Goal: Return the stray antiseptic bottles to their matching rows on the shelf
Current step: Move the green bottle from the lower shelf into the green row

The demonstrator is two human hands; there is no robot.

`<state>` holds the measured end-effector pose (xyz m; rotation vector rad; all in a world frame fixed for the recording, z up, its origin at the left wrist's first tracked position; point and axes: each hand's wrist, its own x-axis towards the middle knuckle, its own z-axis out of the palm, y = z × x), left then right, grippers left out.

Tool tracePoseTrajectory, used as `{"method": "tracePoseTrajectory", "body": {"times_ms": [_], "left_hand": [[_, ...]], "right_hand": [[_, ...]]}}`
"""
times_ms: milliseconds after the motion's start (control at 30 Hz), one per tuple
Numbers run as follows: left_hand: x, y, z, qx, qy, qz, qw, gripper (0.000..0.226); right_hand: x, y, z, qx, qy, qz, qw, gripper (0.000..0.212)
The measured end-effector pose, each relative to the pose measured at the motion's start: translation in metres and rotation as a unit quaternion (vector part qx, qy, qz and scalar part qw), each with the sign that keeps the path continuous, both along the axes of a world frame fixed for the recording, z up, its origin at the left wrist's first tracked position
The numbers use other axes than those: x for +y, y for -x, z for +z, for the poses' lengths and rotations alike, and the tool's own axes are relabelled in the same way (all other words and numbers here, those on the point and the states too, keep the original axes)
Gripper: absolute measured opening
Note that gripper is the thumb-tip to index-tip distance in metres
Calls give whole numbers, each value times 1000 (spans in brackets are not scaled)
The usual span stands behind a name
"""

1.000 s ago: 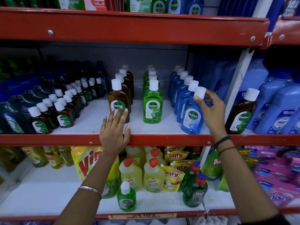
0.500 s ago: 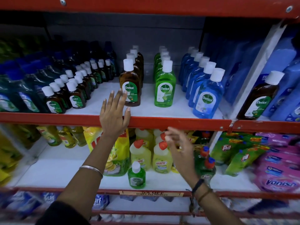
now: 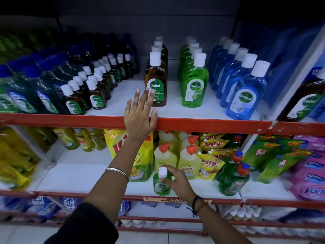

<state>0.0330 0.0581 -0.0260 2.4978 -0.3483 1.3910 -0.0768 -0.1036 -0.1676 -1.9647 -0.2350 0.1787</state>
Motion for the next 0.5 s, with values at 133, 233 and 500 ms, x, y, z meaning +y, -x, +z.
{"method": "tracePoseTrajectory", "body": {"times_ms": [133, 233, 500], "left_hand": [[0, 1, 0, 4, -4, -4, 1000, 54], [0, 1, 0, 9, -2, -7, 1000, 54], [-1, 3, 3, 19, 1, -7, 1000, 53]], "right_hand": [[-14, 0, 22, -24, -27, -27, 999, 35], [-28, 1, 61, -60, -55, -56, 995, 33], [-54, 1, 186, -218, -151, -88, 960, 36]]}}
